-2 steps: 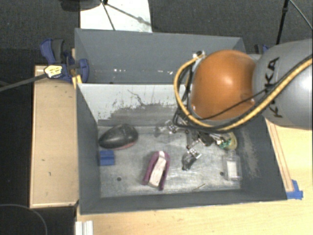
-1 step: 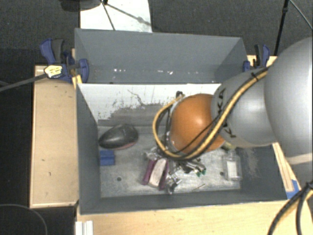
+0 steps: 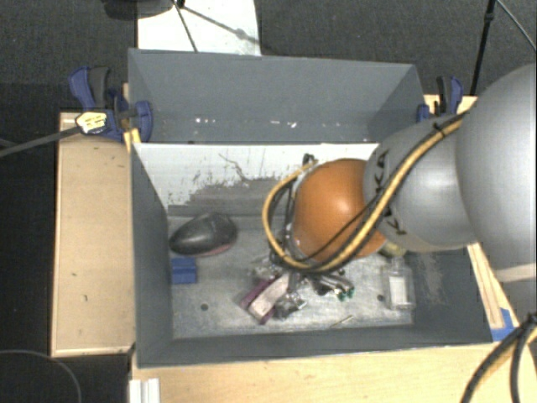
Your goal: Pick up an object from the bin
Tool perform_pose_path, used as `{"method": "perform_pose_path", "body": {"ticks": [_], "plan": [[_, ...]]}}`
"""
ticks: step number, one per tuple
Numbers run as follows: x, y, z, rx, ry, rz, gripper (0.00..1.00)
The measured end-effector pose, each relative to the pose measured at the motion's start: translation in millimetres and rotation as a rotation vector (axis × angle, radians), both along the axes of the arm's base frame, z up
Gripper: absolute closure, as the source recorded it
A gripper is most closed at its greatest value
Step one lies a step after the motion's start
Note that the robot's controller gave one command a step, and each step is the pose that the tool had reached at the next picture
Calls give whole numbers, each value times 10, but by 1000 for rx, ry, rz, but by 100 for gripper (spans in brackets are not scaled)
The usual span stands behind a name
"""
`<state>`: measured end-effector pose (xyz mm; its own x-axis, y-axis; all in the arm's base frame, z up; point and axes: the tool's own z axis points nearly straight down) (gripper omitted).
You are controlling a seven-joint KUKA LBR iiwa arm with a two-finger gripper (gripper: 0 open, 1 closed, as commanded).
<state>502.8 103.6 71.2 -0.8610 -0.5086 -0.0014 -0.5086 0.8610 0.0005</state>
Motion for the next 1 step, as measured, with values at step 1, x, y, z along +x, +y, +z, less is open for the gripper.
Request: {"method": "perform_pose_path", "body": {"ticks": [1], "plan": [[174,-43,809,-1,-6,575,100]]}}
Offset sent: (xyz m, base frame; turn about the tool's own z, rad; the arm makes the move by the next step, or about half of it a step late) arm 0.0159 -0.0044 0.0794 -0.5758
